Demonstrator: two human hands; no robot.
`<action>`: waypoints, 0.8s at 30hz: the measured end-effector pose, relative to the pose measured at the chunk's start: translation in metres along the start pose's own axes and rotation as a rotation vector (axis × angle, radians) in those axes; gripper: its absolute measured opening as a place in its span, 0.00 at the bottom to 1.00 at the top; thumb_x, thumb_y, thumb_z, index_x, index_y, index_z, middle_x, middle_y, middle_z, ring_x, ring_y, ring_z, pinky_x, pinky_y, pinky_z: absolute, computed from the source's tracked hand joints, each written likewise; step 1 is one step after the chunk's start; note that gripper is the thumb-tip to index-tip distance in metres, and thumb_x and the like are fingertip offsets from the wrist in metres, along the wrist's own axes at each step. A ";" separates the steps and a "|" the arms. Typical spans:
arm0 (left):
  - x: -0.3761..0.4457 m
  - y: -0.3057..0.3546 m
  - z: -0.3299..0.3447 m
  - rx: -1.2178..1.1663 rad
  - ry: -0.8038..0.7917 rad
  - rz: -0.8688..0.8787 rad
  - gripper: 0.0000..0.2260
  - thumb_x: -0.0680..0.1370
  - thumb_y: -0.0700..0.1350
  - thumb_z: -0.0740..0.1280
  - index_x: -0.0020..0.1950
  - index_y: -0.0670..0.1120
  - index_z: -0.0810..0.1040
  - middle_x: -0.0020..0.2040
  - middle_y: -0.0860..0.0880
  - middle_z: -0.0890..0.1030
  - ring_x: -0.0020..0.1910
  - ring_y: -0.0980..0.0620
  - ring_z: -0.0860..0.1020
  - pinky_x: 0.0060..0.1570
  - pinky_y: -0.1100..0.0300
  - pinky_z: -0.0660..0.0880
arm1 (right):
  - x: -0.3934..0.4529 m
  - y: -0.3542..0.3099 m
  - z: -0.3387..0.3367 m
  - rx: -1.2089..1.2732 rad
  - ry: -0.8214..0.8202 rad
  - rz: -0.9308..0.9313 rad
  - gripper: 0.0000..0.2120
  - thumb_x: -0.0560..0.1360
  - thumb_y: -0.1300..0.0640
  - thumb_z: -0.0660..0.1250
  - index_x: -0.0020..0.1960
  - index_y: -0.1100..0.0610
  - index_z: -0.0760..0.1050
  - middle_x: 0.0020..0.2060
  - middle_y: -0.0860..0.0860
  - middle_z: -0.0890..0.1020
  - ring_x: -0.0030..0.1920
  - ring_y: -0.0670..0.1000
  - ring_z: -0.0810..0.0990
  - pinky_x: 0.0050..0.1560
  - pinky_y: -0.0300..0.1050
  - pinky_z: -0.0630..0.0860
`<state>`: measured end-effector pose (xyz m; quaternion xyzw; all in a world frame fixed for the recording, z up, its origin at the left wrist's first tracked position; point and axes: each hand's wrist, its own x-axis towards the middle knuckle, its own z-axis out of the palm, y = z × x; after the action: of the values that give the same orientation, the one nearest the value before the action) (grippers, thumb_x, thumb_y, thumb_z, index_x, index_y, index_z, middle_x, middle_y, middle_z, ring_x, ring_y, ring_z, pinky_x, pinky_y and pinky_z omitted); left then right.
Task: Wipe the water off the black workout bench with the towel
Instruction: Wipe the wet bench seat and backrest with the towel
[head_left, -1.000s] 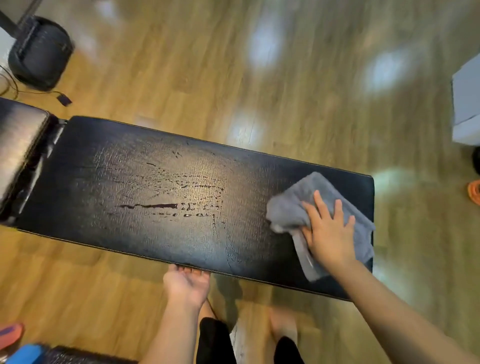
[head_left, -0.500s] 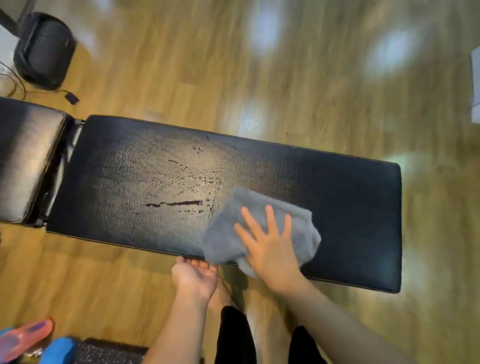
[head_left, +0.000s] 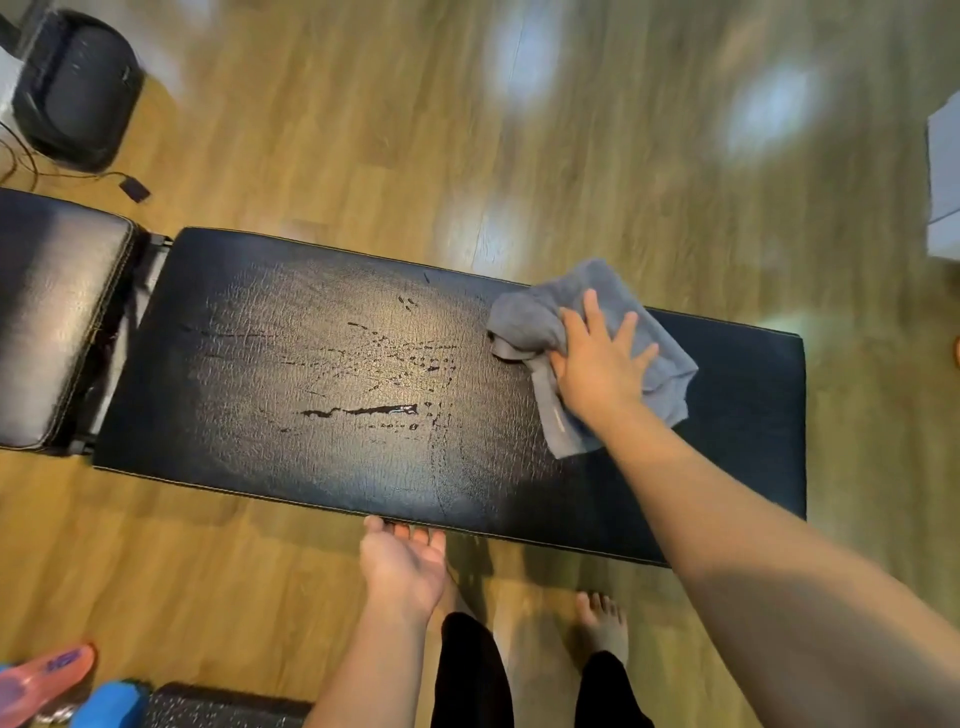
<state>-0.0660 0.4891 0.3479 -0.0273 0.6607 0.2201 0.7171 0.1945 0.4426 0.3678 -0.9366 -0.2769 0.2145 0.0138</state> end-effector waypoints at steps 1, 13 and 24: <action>0.001 0.001 -0.001 0.008 0.001 -0.006 0.19 0.83 0.50 0.50 0.71 0.47 0.68 0.67 0.47 0.72 0.69 0.48 0.69 0.71 0.48 0.63 | 0.009 -0.025 0.001 0.008 -0.006 -0.037 0.24 0.82 0.45 0.57 0.76 0.45 0.57 0.80 0.47 0.44 0.76 0.70 0.43 0.67 0.80 0.44; 0.000 0.014 -0.004 0.027 -0.085 -0.079 0.17 0.82 0.48 0.51 0.49 0.43 0.77 0.47 0.43 0.82 0.46 0.44 0.80 0.54 0.49 0.75 | -0.134 -0.013 0.080 -0.293 -0.052 -0.667 0.29 0.67 0.42 0.64 0.66 0.47 0.71 0.75 0.50 0.66 0.71 0.72 0.64 0.61 0.77 0.62; 0.002 0.009 -0.012 -0.005 -0.034 -0.078 0.13 0.83 0.49 0.51 0.53 0.46 0.74 0.48 0.48 0.77 0.52 0.50 0.75 0.65 0.48 0.66 | -0.025 0.002 0.017 -0.133 0.021 -0.086 0.25 0.81 0.44 0.58 0.76 0.46 0.59 0.80 0.46 0.48 0.77 0.69 0.48 0.68 0.79 0.52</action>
<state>-0.0801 0.4936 0.3472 -0.0513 0.6461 0.1940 0.7364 0.1695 0.4262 0.3617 -0.9249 -0.3303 0.1848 -0.0364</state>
